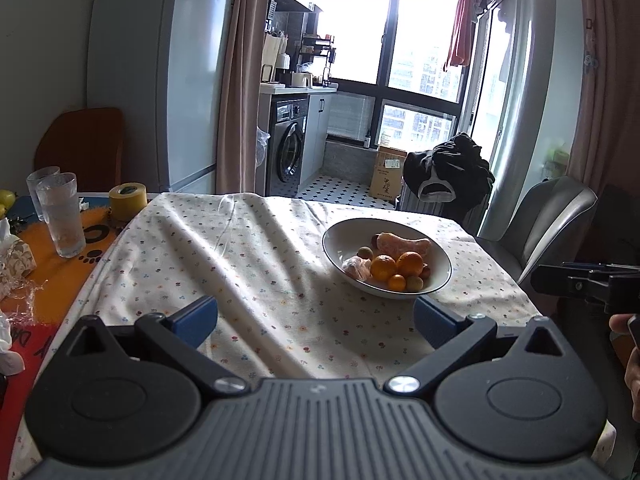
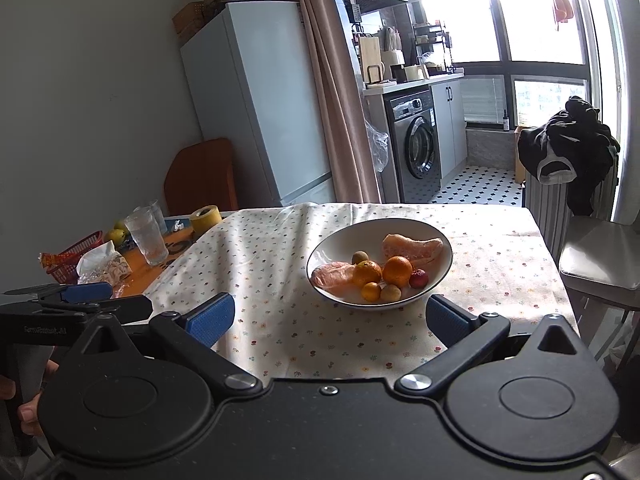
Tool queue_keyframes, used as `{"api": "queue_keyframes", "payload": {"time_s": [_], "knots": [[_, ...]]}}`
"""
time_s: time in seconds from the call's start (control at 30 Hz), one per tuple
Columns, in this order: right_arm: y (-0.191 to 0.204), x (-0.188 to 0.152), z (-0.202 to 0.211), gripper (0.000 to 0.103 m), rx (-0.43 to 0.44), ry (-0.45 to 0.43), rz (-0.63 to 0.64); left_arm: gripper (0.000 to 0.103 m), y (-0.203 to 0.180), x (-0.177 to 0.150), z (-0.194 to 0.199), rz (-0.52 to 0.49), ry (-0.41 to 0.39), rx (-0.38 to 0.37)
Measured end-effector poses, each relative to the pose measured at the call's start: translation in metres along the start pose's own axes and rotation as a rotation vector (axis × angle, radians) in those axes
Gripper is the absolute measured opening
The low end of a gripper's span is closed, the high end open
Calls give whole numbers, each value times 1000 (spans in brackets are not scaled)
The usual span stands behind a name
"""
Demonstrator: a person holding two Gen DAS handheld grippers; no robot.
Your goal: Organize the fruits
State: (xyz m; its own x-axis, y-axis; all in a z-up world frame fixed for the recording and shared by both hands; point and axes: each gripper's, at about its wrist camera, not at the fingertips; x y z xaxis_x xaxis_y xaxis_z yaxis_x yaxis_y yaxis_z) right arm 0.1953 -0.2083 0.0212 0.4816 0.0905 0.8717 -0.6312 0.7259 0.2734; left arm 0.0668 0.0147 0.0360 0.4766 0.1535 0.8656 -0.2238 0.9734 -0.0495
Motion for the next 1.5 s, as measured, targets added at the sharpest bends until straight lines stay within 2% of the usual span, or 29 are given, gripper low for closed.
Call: {"api": "queue_keyframes", "payload": {"time_s": [0.4, 1.5], "knots": [[3, -2, -5, 103, 1, 24, 21, 103, 6, -3, -1, 12, -5, 29], [1, -2, -6, 103, -4, 32, 8, 103, 6, -7, -6, -12, 9, 23]]}}
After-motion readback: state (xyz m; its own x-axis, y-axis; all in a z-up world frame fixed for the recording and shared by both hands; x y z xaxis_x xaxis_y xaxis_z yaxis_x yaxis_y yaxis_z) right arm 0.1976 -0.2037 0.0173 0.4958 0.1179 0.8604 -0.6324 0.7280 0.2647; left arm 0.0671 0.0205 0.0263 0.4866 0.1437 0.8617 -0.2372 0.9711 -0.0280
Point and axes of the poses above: each gripper's, at about its wrist camera, not at the fingertips, and z roughly against the way its jaws point, y to its left, x to its top, and after that the axes turned 7 degrees about x, right-handed
